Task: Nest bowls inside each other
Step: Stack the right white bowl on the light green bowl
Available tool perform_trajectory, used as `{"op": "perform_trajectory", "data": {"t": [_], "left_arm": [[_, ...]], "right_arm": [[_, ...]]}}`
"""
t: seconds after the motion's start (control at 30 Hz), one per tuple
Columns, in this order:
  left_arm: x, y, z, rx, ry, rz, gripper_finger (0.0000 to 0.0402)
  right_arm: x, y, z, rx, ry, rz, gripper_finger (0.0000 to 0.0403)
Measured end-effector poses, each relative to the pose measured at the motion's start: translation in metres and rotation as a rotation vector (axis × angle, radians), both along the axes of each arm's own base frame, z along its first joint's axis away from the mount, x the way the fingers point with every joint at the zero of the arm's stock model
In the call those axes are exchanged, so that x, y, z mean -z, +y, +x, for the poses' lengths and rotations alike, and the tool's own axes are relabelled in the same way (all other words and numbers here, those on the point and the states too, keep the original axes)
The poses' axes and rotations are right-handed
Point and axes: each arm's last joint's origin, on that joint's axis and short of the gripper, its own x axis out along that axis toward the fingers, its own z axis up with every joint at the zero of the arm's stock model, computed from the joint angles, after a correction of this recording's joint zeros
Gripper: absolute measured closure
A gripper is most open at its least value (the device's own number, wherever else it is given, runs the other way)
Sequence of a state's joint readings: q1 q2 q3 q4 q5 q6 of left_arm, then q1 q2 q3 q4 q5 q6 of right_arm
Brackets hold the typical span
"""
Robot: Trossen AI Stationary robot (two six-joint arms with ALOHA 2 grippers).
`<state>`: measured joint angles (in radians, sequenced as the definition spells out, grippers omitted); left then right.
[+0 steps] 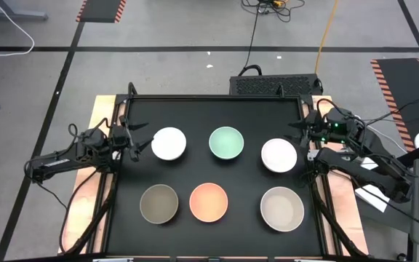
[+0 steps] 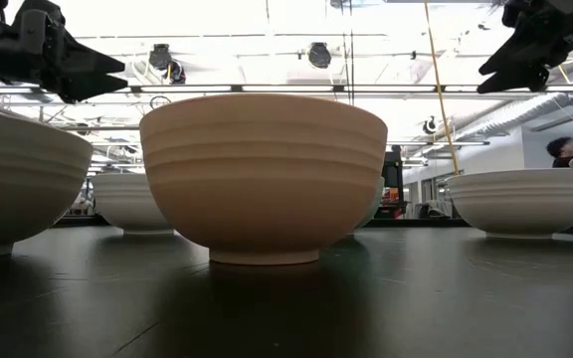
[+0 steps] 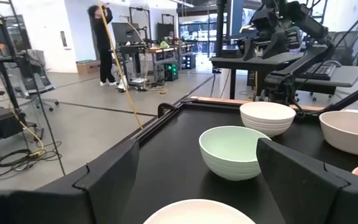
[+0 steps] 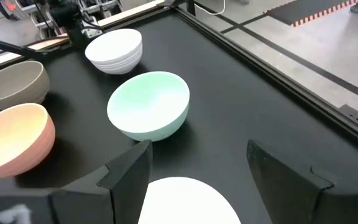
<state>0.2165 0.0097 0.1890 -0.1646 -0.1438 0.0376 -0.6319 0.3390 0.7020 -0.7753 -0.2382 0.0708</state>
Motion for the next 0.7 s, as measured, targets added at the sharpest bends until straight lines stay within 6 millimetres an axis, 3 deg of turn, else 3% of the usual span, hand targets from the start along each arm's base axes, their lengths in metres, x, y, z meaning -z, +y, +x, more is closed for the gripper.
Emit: {"op": "perform_trajectory", "data": {"t": [0.7], "left_arm": [[0.0005,-0.0004,0.0001,0.015,0.007,0.004,0.0073]], "right_arm": [[-0.0004,0.0002,-0.0002,0.0,-0.006,0.0,0.0149]]}}
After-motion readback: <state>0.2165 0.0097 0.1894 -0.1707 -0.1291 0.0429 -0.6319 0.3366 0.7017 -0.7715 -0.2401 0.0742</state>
